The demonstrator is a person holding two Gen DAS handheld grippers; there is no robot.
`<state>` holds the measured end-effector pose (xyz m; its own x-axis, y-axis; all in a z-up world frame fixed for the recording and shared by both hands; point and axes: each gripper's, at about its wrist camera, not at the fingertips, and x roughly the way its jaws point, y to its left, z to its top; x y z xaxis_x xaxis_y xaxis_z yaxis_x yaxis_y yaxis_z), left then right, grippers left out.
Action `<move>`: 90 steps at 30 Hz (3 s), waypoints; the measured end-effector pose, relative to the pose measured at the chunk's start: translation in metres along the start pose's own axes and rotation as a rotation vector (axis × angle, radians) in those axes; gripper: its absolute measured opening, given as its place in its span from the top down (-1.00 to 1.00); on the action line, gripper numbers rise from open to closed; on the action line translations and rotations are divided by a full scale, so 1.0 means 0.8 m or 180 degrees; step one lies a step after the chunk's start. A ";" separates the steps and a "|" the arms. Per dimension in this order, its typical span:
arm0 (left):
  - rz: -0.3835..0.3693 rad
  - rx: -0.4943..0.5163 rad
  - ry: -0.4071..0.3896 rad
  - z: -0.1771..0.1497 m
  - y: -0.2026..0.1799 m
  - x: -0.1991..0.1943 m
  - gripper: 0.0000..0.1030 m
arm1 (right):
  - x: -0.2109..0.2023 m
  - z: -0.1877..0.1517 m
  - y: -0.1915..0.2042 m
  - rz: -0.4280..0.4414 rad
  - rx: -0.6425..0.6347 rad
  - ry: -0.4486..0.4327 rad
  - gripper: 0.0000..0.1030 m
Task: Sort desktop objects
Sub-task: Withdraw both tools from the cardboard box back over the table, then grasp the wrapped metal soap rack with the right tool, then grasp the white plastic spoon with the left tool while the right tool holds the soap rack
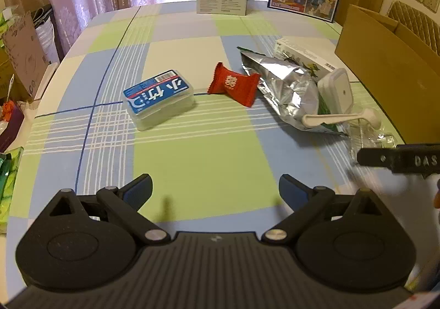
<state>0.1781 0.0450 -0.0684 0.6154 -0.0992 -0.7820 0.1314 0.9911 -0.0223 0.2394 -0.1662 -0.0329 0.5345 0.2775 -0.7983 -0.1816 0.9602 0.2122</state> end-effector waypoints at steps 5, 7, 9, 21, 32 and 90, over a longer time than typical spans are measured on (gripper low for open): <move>-0.0033 0.0019 -0.0027 -0.001 0.007 0.007 -0.88 | 0.006 0.001 -0.003 -0.0039 0.0050 -0.0086 -0.85; -0.0036 0.0059 -0.0039 0.001 0.008 0.009 -0.88 | 0.006 -0.001 0.000 -0.0061 0.0009 -0.0098 -0.73; -0.0049 0.0103 -0.0044 0.003 0.007 0.012 -0.88 | 0.007 -0.003 0.005 -0.0122 -0.0111 -0.0121 -0.51; -0.0170 0.0257 -0.0054 0.003 -0.011 0.008 -0.88 | -0.007 -0.018 0.028 0.0130 -0.0606 -0.0108 -0.39; -0.0058 0.0219 -0.0056 -0.015 0.003 -0.027 -0.88 | -0.038 -0.057 0.082 0.0550 -0.1493 -0.0111 -0.39; -0.0217 0.1535 0.0266 0.044 0.112 0.068 -0.60 | 0.015 -0.046 0.119 0.0911 -0.1528 -0.0032 -0.40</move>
<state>0.2509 0.1255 -0.0907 0.5310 -0.1354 -0.8365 0.5260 0.8266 0.2001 0.1981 -0.0727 -0.0435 0.4161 0.5276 -0.7406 -0.6750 0.7250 0.1372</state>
